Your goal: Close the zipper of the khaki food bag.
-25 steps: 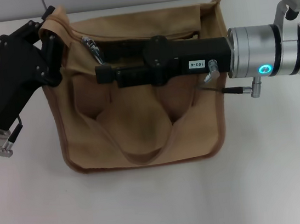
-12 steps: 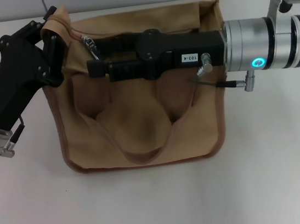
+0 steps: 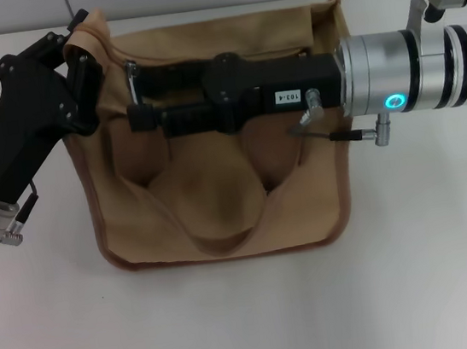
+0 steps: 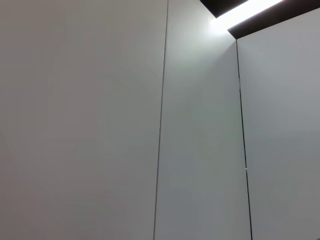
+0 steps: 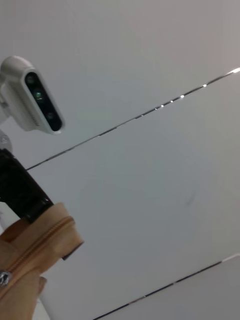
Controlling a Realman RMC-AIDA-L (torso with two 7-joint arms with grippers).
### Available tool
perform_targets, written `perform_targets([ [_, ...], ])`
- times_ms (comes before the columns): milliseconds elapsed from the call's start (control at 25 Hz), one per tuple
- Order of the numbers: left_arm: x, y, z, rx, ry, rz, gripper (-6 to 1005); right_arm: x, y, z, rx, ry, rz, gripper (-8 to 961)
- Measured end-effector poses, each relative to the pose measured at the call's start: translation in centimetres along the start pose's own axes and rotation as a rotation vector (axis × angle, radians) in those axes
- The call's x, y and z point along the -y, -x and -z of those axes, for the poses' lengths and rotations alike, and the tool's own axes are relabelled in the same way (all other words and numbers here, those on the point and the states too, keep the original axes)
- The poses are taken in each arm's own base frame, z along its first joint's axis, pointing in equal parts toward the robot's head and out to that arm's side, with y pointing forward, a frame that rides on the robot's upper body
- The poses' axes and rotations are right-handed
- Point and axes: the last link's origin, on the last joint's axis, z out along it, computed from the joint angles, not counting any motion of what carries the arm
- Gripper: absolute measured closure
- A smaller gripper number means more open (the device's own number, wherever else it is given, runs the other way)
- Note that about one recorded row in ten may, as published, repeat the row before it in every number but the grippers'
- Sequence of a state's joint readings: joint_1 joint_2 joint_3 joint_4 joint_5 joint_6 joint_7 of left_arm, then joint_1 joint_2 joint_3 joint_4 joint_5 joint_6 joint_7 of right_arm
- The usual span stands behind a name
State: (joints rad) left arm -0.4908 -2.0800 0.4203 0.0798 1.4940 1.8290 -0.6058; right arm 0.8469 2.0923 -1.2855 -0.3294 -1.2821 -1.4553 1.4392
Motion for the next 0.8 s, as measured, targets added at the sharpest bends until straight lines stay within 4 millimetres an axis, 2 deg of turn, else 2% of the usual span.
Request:
perform_targets([
  [240, -0.01, -0.01, 0.0, -0.001, 0.001, 0.0, 922, 0.04, 0.01, 0.08, 0.012, -0.005, -0.011, 269],
  [560, -0.05, 0.02, 0.06, 0.0, -0.001, 0.002, 919, 0.32, -0.49, -0.43, -0.039, -0.025, -0.102, 490],
  [800, -0.22, -0.2, 0.06, -0.015, 0.011, 0.002, 917, 0.13, -0.4, -0.52, -0.041, -0.012, -0.154, 488],
])
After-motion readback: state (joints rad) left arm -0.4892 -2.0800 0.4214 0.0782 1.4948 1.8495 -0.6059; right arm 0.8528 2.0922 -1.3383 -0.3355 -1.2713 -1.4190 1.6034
